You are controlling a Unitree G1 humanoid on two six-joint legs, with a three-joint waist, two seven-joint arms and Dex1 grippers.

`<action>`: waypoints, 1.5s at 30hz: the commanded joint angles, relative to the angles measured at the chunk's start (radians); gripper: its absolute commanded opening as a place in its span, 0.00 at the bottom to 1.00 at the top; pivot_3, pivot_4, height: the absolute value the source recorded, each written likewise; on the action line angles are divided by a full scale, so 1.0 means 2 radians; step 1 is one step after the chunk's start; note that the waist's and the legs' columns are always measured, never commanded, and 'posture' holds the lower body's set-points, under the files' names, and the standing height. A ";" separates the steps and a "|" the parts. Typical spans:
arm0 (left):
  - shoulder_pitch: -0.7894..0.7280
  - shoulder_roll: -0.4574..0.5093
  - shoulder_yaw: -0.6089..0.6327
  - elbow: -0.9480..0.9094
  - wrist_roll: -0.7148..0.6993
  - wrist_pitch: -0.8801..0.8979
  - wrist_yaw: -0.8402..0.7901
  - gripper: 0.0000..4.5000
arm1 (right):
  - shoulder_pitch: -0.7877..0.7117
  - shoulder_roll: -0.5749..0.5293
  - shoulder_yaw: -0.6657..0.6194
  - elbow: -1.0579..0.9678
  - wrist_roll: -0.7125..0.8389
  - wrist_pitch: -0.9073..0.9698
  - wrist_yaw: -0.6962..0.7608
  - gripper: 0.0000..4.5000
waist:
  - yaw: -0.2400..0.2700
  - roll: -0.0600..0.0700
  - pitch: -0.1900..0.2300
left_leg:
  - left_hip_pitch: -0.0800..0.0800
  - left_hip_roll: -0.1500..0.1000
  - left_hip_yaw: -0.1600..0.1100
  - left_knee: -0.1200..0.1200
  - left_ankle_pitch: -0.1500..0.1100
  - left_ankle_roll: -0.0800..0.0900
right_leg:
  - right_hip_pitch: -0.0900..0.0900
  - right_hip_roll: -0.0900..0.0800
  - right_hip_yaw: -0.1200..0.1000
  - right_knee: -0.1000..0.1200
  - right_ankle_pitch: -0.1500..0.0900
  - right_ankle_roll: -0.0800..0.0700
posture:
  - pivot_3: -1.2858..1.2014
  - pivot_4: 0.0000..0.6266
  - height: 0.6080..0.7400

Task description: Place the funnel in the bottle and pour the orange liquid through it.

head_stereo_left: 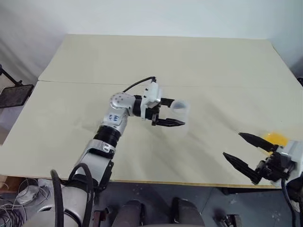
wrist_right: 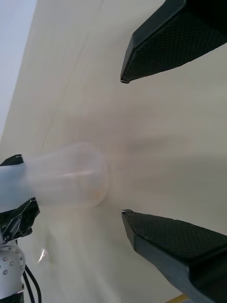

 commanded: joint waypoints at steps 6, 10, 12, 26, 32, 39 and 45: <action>-0.020 -0.039 -0.023 0.005 0.045 0.001 0.046 0.58 | 0.019 0.017 -0.027 -0.047 0.010 -0.009 -0.021 1.00 | 0.005 0.000 0.000 | 0.000 0.000 0.000 0.000 0.000 0.000 | 0.000 0.000 0.000 0.000 0.000 0.000 | 0.52 0.24 1.00; -0.020 -0.046 -0.035 0.009 0.073 0.008 0.080 0.58 | 0.025 0.023 -0.025 -0.056 0.007 -0.010 -0.030 1.00 | 0.006 0.000 0.000 | 0.000 0.000 0.000 0.000 0.000 0.000 | 0.000 0.000 0.000 0.000 0.000 0.000 | 0.52 0.24 1.00; -0.020 -0.050 -0.036 0.007 0.076 0.014 0.088 0.58 | 0.026 0.025 -0.024 -0.059 0.006 -0.010 -0.034 1.00 | 0.007 0.000 0.000 | 0.000 0.000 0.000 0.000 0.000 0.000 | 0.000 0.000 0.000 0.000 0.000 0.000 | 0.52 0.24 1.00; -0.049 -0.077 0.008 0.057 0.064 0.072 0.154 0.58 | 0.020 0.029 -0.012 -0.057 -0.004 -0.014 -0.046 1.00 | 0.006 0.000 0.000 | 0.000 0.000 0.000 0.000 0.000 0.000 | 0.000 0.000 0.000 0.000 0.000 0.000 | 0.52 0.24 1.00; -0.049 -0.070 0.019 0.080 0.073 0.072 0.163 0.58 | 0.022 0.030 -0.012 -0.059 -0.003 -0.014 -0.047 1.00 | 0.007 0.000 0.000 | 0.000 0.000 0.000 0.000 0.000 0.000 | 0.000 0.000 0.000 0.000 0.000 0.000 | 0.52 0.24 1.00; -0.050 -0.067 0.021 0.097 0.080 0.063 0.171 0.58 | 0.022 0.029 -0.009 -0.056 -0.005 -0.015 -0.044 1.00 | 0.006 0.000 0.000 | 0.000 0.000 0.000 0.001 0.000 0.000 | 0.000 0.000 0.000 0.000 0.000 0.000 | 0.52 0.24 1.00; -0.044 -0.062 0.013 0.092 0.086 0.059 0.160 0.87 | 0.023 0.032 -0.004 -0.056 -0.006 -0.019 -0.042 1.00 | 0.006 0.000 0.000 | 0.000 0.000 0.000 0.001 0.000 0.000 | 0.000 0.000 0.000 0.000 0.000 0.000 | 0.52 0.24 1.00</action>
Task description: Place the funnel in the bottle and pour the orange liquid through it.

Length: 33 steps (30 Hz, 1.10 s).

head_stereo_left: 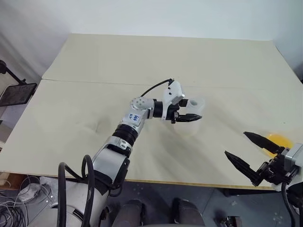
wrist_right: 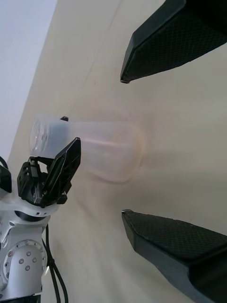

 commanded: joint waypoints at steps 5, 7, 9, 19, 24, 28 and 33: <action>-0.002 0.009 -0.002 -0.017 0.003 0.004 -0.005 1.00 | 0.001 0.004 -0.006 -0.007 0.001 -0.013 0.004 1.00 | 0.000 0.000 0.000 | 0.000 0.000 0.000 0.000 0.000 0.000 | 0.000 0.000 0.000 0.000 0.000 0.000 | 0.52 0.24 1.00; 0.004 0.014 -0.002 -0.036 -0.001 0.013 -0.012 1.00 | 0.001 0.004 -0.008 -0.005 0.000 -0.015 0.007 1.00 | 0.000 0.000 0.000 | 0.000 0.000 0.000 0.000 0.000 0.000 | 0.000 0.000 0.000 0.000 0.000 0.000 | 0.52 0.24 1.00; 0.012 0.020 -0.004 -0.058 -0.004 0.024 -0.020 1.00 | 0.000 0.003 -0.009 -0.003 -0.001 -0.016 0.008 1.00 | -0.001 0.000 0.000 | 0.000 0.000 0.000 0.000 0.000 0.000 | 0.000 0.000 0.000 0.000 0.000 0.000 | 0.52 0.24 1.00; 0.055 0.096 -0.010 -0.197 -0.023 0.118 -0.079 1.00 | -0.010 -0.019 -0.017 0.014 0.003 -0.012 0.031 1.00 | -0.002 0.000 0.000 | 0.000 0.000 0.000 0.000 0.000 0.000 | 0.000 0.000 0.000 0.000 0.000 0.000 | 0.52 0.24 1.00; 0.060 0.147 0.015 -0.255 -0.049 0.159 -0.086 1.00 | -0.026 -0.041 -0.019 0.034 0.008 -0.008 0.048 1.00 | -0.002 0.000 0.000 | 0.000 0.000 0.000 0.000 0.000 0.000 | 0.000 0.000 0.000 0.001 0.000 0.000 | 0.52 0.24 1.00; 0.077 0.191 0.042 -0.314 -0.070 0.201 -0.070 1.00 | -0.051 -0.060 -0.011 0.052 0.010 -0.002 0.061 1.00 | -0.003 0.000 0.000 | 0.000 0.000 -0.001 0.000 0.000 0.000 | 0.000 0.000 0.001 0.001 0.000 0.000 | 0.52 0.24 1.00; 0.164 0.253 0.085 -0.417 -0.101 0.239 -0.047 1.00 | -0.076 -0.074 0.003 0.071 0.013 0.007 0.083 1.00 | -0.008 0.001 0.000 | 0.001 0.000 -0.001 0.000 0.000 0.000 | 0.000 0.000 0.001 0.001 0.000 0.000 | 0.52 0.24 1.00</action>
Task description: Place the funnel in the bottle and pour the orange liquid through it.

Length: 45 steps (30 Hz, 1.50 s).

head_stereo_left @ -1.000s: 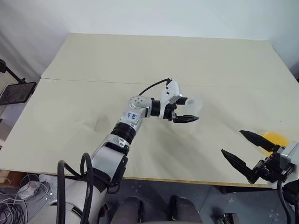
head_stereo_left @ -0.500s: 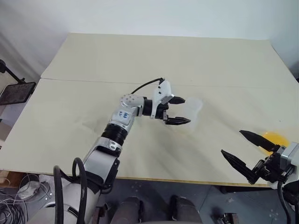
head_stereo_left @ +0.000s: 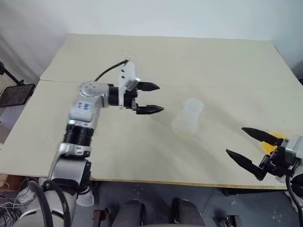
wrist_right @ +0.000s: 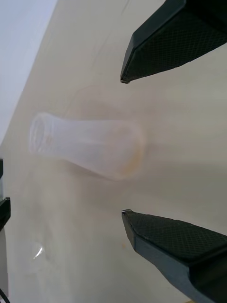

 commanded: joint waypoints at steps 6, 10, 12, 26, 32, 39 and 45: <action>0.173 0.086 0.118 -0.145 -0.059 0.027 0.048 1.00 | -0.038 -0.028 0.013 0.034 0.008 0.010 0.044 1.00 | -0.006 0.000 0.000 | 0.000 0.000 -0.001 0.000 0.000 0.000 | 0.000 0.000 0.001 0.000 0.000 0.000 | 0.52 0.24 1.00; 0.289 0.111 0.211 -0.190 -0.089 0.020 0.061 1.00 | -0.073 -0.037 0.031 0.052 0.008 0.019 0.055 1.00 | -0.009 0.000 0.000 | 0.000 0.000 -0.001 0.000 0.000 0.000 | 0.001 -0.001 0.003 0.000 0.000 0.000 | 0.52 0.24 1.00; 0.354 0.115 0.271 -0.216 -0.101 0.020 0.075 1.00 | -0.091 -0.038 0.040 0.060 0.008 0.023 0.057 1.00 | -0.011 0.000 0.000 | 0.000 0.001 -0.001 0.000 -0.001 -0.001 | 0.000 -0.001 0.004 -0.001 0.000 0.000 | 0.52 0.24 1.00; 0.535 0.135 0.408 -0.125 -0.066 -0.108 0.114 1.00 | -0.109 -0.028 0.061 0.070 0.007 0.026 0.067 1.00 | -0.006 0.000 0.000 | 0.001 0.001 -0.002 0.000 -0.001 -0.002 | 0.000 -0.002 0.004 -0.002 -0.001 -0.002 | 0.52 0.24 1.00; 0.505 0.158 0.378 -0.058 -0.048 -0.157 0.127 1.00 | -0.105 -0.023 0.059 0.078 0.003 0.018 0.071 1.00 | -0.008 0.000 0.000 | 0.001 0.001 -0.001 -0.001 -0.002 -0.002 | 0.000 -0.002 0.004 -0.001 -0.001 -0.002 | 0.52 0.24 1.00; 0.410 0.189 0.304 0.065 -0.012 -0.215 0.131 1.00 | -0.092 -0.012 0.057 0.083 -0.006 0.003 0.070 1.00 | -0.008 0.000 0.000 | 0.001 0.001 -0.001 -0.001 -0.002 -0.002 | 0.000 -0.001 0.003 0.000 -0.001 -0.002 | 0.52 0.24 1.00; 0.367 0.195 0.269 0.109 -0.008 -0.241 0.126 1.00 | -0.074 -0.001 0.051 0.059 -0.001 -0.002 0.063 1.00 | -0.010 0.000 0.000 | 0.001 0.001 0.000 -0.001 -0.002 -0.001 | -0.001 -0.001 0.002 0.000 -0.001 -0.002 | 0.52 0.24 1.00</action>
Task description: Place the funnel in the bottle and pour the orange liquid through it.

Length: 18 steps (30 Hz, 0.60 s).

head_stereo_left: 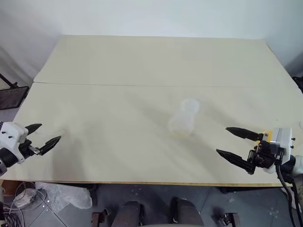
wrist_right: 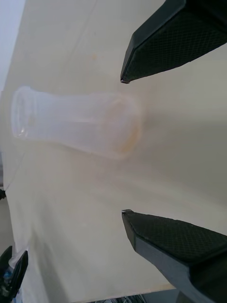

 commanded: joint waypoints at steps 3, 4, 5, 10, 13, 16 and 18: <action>-0.016 0.018 -0.012 0.021 0.000 -0.019 -0.007 1.00 | 0.014 0.004 -0.018 -0.049 0.022 -0.005 -0.001 1.00 | -0.001 0.000 0.000 | 0.000 0.000 0.001 0.000 0.000 0.000 | 0.000 0.000 -0.001 0.000 0.000 0.000 | 0.52 0.24 1.00; -0.018 0.019 -0.015 0.024 0.000 -0.021 -0.007 1.00 | 0.018 0.003 -0.019 -0.058 0.028 -0.002 -0.001 1.00 | -0.001 0.000 0.000 | 0.000 0.000 0.001 0.000 0.000 0.000 | 0.000 0.000 -0.002 0.000 0.000 0.000 | 0.52 0.24 1.00; -0.019 0.020 -0.016 0.026 -0.001 -0.022 -0.007 1.00 | 0.020 0.003 -0.020 -0.066 0.033 -0.001 -0.001 1.00 | 0.000 0.000 0.000 | 0.000 0.000 0.001 0.000 0.000 0.000 | 0.000 0.000 -0.002 0.000 0.000 0.000 | 0.52 0.24 1.00; -0.029 0.022 -0.023 0.036 -0.003 -0.025 -0.006 1.00 | 0.026 0.004 -0.011 -0.102 0.058 0.001 0.006 1.00 | 0.001 0.000 0.000 | 0.000 0.000 0.001 0.000 0.000 0.000 | 0.000 0.000 -0.001 0.000 0.000 0.000 | 0.52 0.24 1.00; -0.033 0.024 -0.024 0.042 -0.002 -0.026 -0.005 1.00 | 0.016 -0.010 0.003 -0.105 0.058 0.008 0.019 1.00 | 0.002 0.000 0.000 | 0.000 0.000 0.001 0.000 0.000 0.000 | 0.000 0.000 -0.001 0.000 0.000 0.000 | 0.52 0.24 1.00; -0.036 0.028 -0.021 0.048 -0.002 -0.028 0.001 1.00 | 0.002 -0.020 0.015 -0.105 0.059 0.015 0.030 1.00 | 0.001 0.000 0.000 | 0.000 0.000 0.001 0.000 0.000 0.000 | 0.000 0.000 -0.001 0.000 0.000 0.000 | 0.52 0.24 1.00; -0.031 0.032 -0.014 0.049 -0.005 -0.029 0.003 1.00 | -0.009 -0.024 0.024 -0.106 0.061 0.022 0.033 1.00 | 0.001 0.000 0.000 | 0.000 0.000 0.001 0.000 0.000 0.000 | 0.000 0.000 -0.001 0.000 0.000 0.000 | 0.52 0.24 1.00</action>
